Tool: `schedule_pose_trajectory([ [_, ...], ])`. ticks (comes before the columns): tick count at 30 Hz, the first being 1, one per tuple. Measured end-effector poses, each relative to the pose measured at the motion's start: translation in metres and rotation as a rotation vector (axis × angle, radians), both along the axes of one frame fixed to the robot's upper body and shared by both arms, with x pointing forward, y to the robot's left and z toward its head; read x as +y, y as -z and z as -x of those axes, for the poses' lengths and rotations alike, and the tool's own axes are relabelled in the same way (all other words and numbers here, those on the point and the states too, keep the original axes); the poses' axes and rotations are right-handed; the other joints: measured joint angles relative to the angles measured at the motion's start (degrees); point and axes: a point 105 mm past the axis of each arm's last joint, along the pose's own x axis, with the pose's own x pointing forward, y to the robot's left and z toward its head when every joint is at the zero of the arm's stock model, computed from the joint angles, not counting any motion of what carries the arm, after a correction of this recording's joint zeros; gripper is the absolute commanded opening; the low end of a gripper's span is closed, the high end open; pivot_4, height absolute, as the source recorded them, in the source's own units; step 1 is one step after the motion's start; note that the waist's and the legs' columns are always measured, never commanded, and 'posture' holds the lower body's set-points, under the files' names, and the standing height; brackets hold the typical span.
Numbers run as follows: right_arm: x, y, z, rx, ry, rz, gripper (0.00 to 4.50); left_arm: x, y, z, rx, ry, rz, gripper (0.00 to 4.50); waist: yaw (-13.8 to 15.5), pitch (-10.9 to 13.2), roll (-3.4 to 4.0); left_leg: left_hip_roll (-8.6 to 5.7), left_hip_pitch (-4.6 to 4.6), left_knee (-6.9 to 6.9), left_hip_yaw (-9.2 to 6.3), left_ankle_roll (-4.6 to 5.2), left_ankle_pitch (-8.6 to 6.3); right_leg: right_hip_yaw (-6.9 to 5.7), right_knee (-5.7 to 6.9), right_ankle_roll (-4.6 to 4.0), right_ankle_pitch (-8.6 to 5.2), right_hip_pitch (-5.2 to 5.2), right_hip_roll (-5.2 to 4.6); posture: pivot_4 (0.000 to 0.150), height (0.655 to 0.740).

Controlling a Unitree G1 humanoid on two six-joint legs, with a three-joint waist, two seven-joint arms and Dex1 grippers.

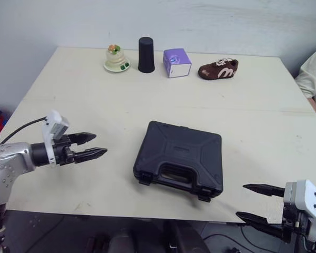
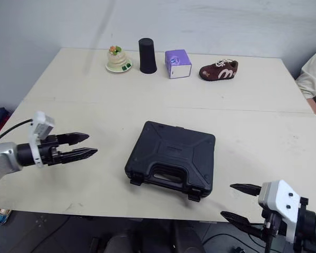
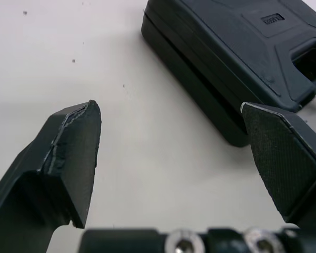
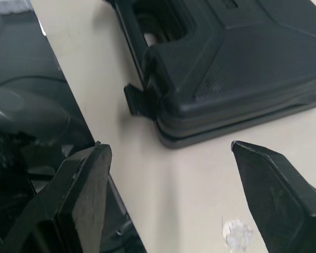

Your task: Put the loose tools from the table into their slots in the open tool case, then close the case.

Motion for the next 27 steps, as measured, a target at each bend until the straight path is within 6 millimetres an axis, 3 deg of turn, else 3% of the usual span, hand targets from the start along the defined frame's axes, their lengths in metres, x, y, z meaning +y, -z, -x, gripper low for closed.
schedule_pose_trajectory([
  [3, 0.013, 0.006, 0.0, 0.071, -0.05, -0.062, 1.26, -0.012, 0.004, -0.028, -0.05, -0.022, 0.031, 2.59, 0.58, 0.01, 0.0, 0.01, -0.09, 0.11, -0.11, -0.03, 0.01, -0.07, 0.03, 0.03, -0.02, -0.02, 0.06, 0.15, 0.7339],
  [6, 0.027, 0.013, -0.002, 0.125, -0.107, -0.102, 0.0, -0.033, 0.007, -0.051, -0.072, 0.009, 0.031, 1.3, 1.33, 0.01, -0.02, -0.05, -0.14, 0.27, -0.1, 0.02, 0.03, -0.04, 0.03, 0.18, 0.06, -0.01, 0.05, 0.15, 0.7339],
  [9, 0.037, 0.021, -0.006, 0.167, -0.158, -0.125, 0.0, -0.059, 0.016, -0.07, -0.082, 0.077, -0.006, 0.07, 1.58, 0.0, -0.04, -0.15, -0.23, 0.37, -0.07, 0.14, 0.06, 0.0, 0.01, 0.32, 0.15, -0.01, -0.01, 0.15, 0.7339],
  [18, 0.035, 0.055, -0.025, 0.266, -0.195, -0.075, 0.0, -0.12, 0.014, -0.131, -0.118, 0.112, -0.038, 0.07, 1.51, 0.01, -0.06, -0.14, -0.7, 0.86, -0.07, 0.21, 0.05, -0.03, 0.1, 0.44, 0.15, -0.29, 0.05, 0.15, 0.7339],
  [22, 0.029, 0.061, -0.034, 0.266, -0.179, -0.048, 0.0, -0.136, 0.025, -0.139, -0.105, 0.129, -0.082, 0.07, 1.48, 0.02, -0.05, -0.09, -0.86, 1.02, -0.03, 0.19, 0.03, -0.03, 0.24, 0.48, 0.13, -0.46, 0.07, 0.15, 0.7339],
  [27, 0.028, 0.054, -0.046, 0.234, -0.197, -0.042, 0.0, -0.144, 0.024, -0.141, -0.148, 0.179, -0.132, 0.07, 1.51, 0.04, -0.05, -0.1, -0.83, 1.14, -0.03, 0.16, 0.07, -0.02, 0.45, 0.48, 0.14, -0.47, 0.06, 0.15, 0.7339],
])
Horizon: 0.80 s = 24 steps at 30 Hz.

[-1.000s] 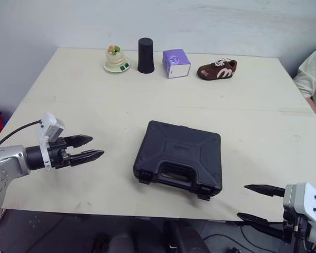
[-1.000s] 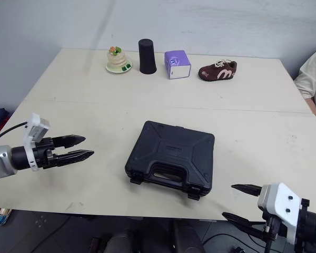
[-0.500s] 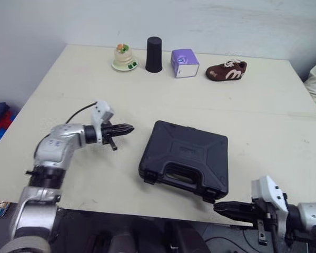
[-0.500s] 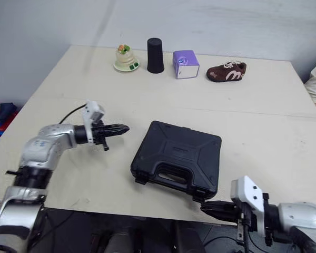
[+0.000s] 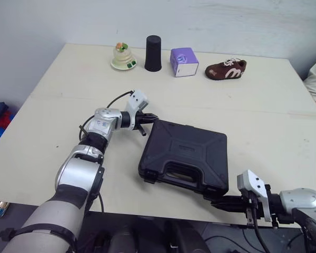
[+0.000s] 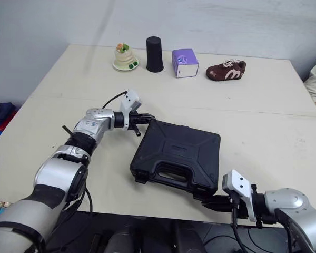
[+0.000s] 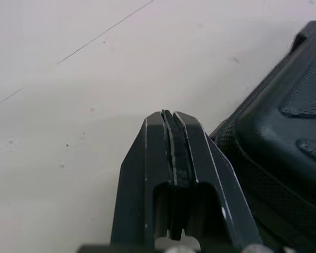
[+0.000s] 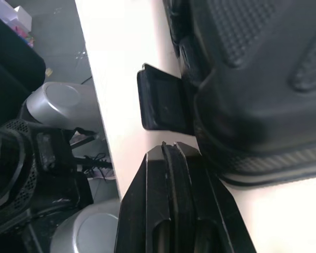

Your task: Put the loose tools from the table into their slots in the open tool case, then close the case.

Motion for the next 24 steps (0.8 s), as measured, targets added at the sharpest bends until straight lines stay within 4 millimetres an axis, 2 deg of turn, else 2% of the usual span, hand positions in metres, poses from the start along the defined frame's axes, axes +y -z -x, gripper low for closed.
schedule_pose_trajectory([
  [5, -0.013, -0.003, -0.01, 0.002, -0.002, 0.045, 0.0, 0.002, -0.001, 0.005, -0.026, 0.076, -0.04, 0.07, 0.05, 0.0, 0.0, -0.01, -0.01, 0.0, -0.01, 0.01, 0.01, -0.01, 0.0, 0.0, 0.0, 0.0, 0.0, 0.15, 0.7339],
  [10, -0.028, -0.009, -0.024, -0.016, 0.03, 0.083, 0.0, 0.015, -0.001, 0.019, -0.022, 0.194, -0.075, 0.07, -0.16, 0.01, 0.03, 0.03, -0.02, -0.03, 0.04, 0.0, 0.0, 0.0, 0.03, -0.02, -0.01, -0.05, 0.02, 0.15, 0.7339],
  [14, -0.044, -0.018, -0.036, -0.058, 0.065, 0.123, 0.0, 0.031, 0.01, 0.049, 0.013, 0.343, -0.118, 0.07, -0.29, 0.06, 0.16, 0.08, -0.01, -0.03, 0.05, -0.05, 0.02, 0.0, 0.11, -0.07, -0.04, -0.07, 0.02, 0.15, 0.7339],
  [21, -0.054, -0.031, -0.049, -0.126, 0.061, 0.158, 0.0, 0.03, 0.027, 0.114, 0.081, 0.534, -0.156, 0.07, -0.16, 0.01, 0.26, 0.1, 0.07, 0.08, 0.01, -0.04, 0.02, 0.03, 0.21, -0.06, -0.04, 0.01, -0.03, 0.15, 0.7339],
  [24, -0.058, -0.032, -0.053, -0.137, 0.074, 0.17, 0.0, 0.026, 0.028, 0.131, 0.108, 0.56, -0.155, 0.07, -0.1, 0.02, 0.27, 0.1, 0.06, 0.1, -0.03, -0.03, 0.05, 0.02, 0.24, -0.06, -0.04, 0.01, -0.02, 0.15, 0.7339],
])
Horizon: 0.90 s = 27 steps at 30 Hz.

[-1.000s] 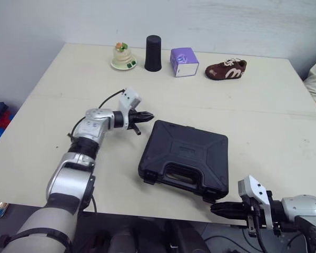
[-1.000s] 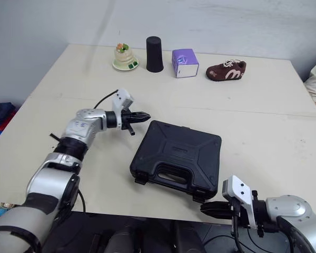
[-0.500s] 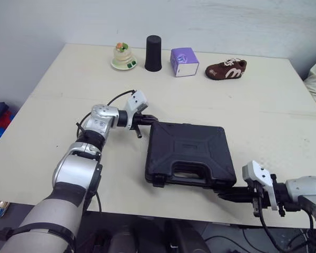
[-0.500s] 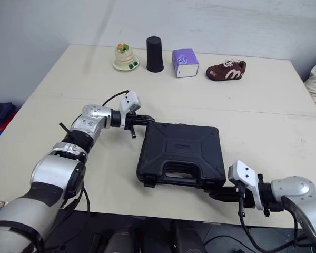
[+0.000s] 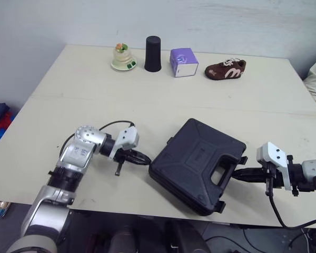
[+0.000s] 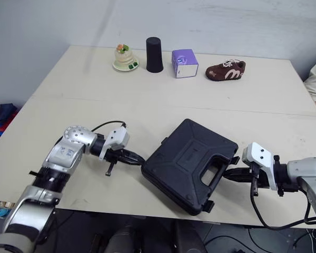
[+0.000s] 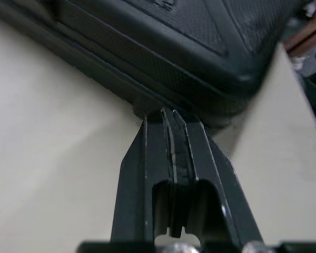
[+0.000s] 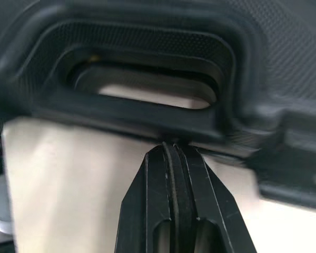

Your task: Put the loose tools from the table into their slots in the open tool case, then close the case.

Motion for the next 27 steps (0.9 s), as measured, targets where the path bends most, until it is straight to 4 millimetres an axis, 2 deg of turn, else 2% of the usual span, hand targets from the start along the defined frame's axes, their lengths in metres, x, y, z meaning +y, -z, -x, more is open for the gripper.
schedule_pose_trajectory([
  [5, -0.005, 0.003, 0.002, 0.003, 0.013, 0.018, 0.0, 0.002, -0.01, 0.0, -0.036, -0.018, -0.012, 0.07, 0.06, -0.01, 0.01, -0.01, -0.01, -0.02, -0.04, 0.0, 0.01, -0.01, -0.03, 0.0, 0.0, 0.02, 0.01, 0.15, 0.7339],
  [8, -0.019, 0.007, 0.005, 0.014, 0.075, 0.048, 0.0, 0.001, -0.022, -0.007, -0.035, -0.051, 0.003, 0.07, 0.17, 0.01, 0.02, -0.02, -0.07, 0.03, -0.05, 0.02, 0.02, -0.03, -0.04, 0.02, 0.01, 0.01, 0.0, 0.15, 0.7339],
  [12, -0.038, -0.001, -0.004, -0.05, 0.205, 0.062, 0.0, -0.03, -0.077, -0.016, -0.076, -0.006, 0.154, 0.07, 0.29, 0.0, 0.03, -0.11, -0.06, 0.06, -0.07, 0.13, 0.01, -0.02, -0.13, 0.09, 0.05, 0.11, -0.06, 0.15, 0.7339],
  [15, -0.044, -0.003, -0.01, -0.091, 0.3, 0.043, 0.0, -0.064, -0.095, -0.017, -0.079, 0.036, 0.254, 0.07, 0.23, -0.02, 0.07, -0.12, 0.01, 0.04, -0.07, 0.13, -0.01, 0.0, -0.15, 0.14, 0.03, 0.18, -0.05, 0.15, 0.7339],
  [18, -0.045, 0.007, -0.012, -0.105, 0.395, 0.008, 0.0, -0.116, -0.092, -0.032, -0.043, 0.008, 0.305, 0.07, 0.27, -0.02, 0.07, -0.15, 0.0, 0.08, -0.09, 0.09, 0.02, 0.02, -0.14, 0.16, 0.04, 0.17, -0.01, 0.15, 0.7339],
  [21, -0.04, 0.008, -0.016, -0.13, 0.431, 0.0, 0.0, -0.159, -0.082, -0.03, -0.065, 0.053, 0.274, 0.07, -0.08, -0.01, 0.23, -0.24, 0.03, -0.03, 0.04, 0.1, 0.02, 0.27, -0.15, 0.22, 0.04, 0.12, 0.01, 0.15, 0.7339],
  [24, -0.041, 0.01, -0.018, -0.133, 0.48, -0.008, 0.0, -0.19, -0.062, -0.033, -0.119, 0.057, 0.197, 0.07, -0.2, -0.01, 0.23, -0.25, 0.09, -0.05, 0.04, 0.06, 0.03, 0.33, -0.15, 0.22, 0.04, 0.12, 0.08, 0.15, 0.7339],
  [27, -0.038, 0.009, -0.02, -0.152, 0.49, -0.013, 0.0, -0.203, -0.037, -0.031, -0.117, 0.075, 0.131, 0.07, -0.33, 0.03, 0.39, -0.3, 0.09, -0.12, 0.03, 0.05, 0.04, 0.39, -0.14, 0.22, 0.04, 0.08, 0.1, 0.15, 0.7339],
])
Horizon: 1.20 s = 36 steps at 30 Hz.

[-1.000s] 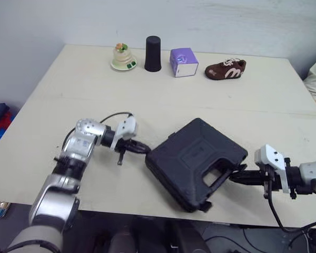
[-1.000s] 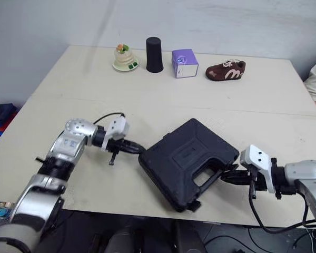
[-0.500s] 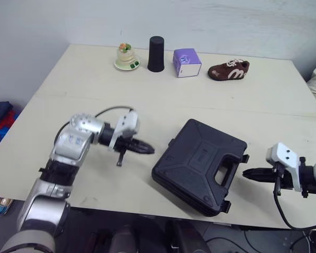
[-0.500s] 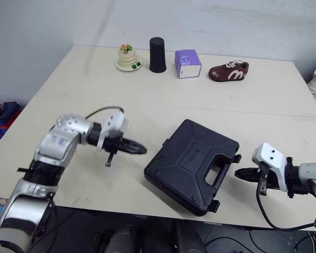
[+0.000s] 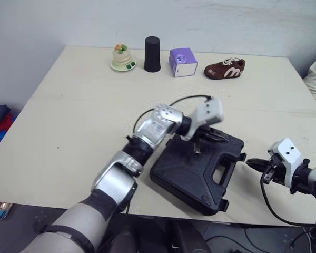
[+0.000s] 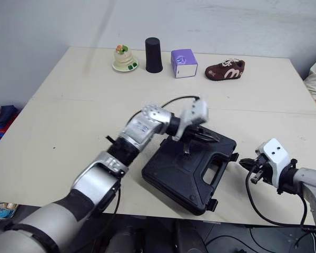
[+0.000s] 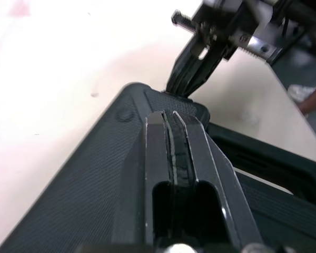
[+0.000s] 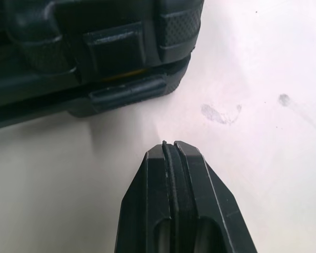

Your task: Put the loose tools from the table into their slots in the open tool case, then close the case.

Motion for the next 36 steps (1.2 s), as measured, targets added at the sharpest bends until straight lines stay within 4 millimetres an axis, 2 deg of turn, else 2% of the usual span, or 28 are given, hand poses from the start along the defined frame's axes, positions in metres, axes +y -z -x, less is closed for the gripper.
schedule_pose_trajectory([
  [9, 0.01, 0.002, 0.006, -0.018, -0.009, 0.012, 0.0, -0.008, 0.012, -0.003, -0.128, 0.053, -0.076, 0.07, 0.4, -0.06, -0.08, -0.01, 0.01, 0.02, -0.07, 0.1, -0.04, -0.02, -0.13, 0.07, 0.03, 0.13, -0.06, 0.15, 0.7339],
  [16, 0.012, -0.002, 0.003, -0.045, -0.005, 0.015, 0.0, -0.007, 0.016, 0.001, -0.141, 0.084, -0.106, 0.07, 0.41, -0.33, -0.47, 0.0, 0.28, -0.04, -0.09, 0.19, -0.11, -0.05, -0.21, 0.05, 0.01, 0.39, -0.06, 0.15, 0.7339],
  [25, 0.016, -0.008, -0.005, -0.059, -0.003, 0.008, 0.0, -0.008, 0.017, 0.001, -0.134, 0.073, -0.104, 0.07, 0.38, -0.41, -0.6, 0.0, 0.36, -0.04, -0.08, 0.35, -0.2, -0.04, -0.22, 0.06, 0.01, 0.48, -0.07, 0.15, 0.7339],
  [36, 0.023, -0.009, -0.004, -0.037, -0.01, -0.008, 0.0, -0.01, 0.018, 0.0, -0.143, 0.057, -0.101, 0.07, -0.03, -0.45, -0.66, 0.05, 0.41, -0.05, -0.06, 0.42, -0.24, -0.03, -0.19, 0.05, 0.01, 0.49, -0.05, 0.15, 0.7339],
])
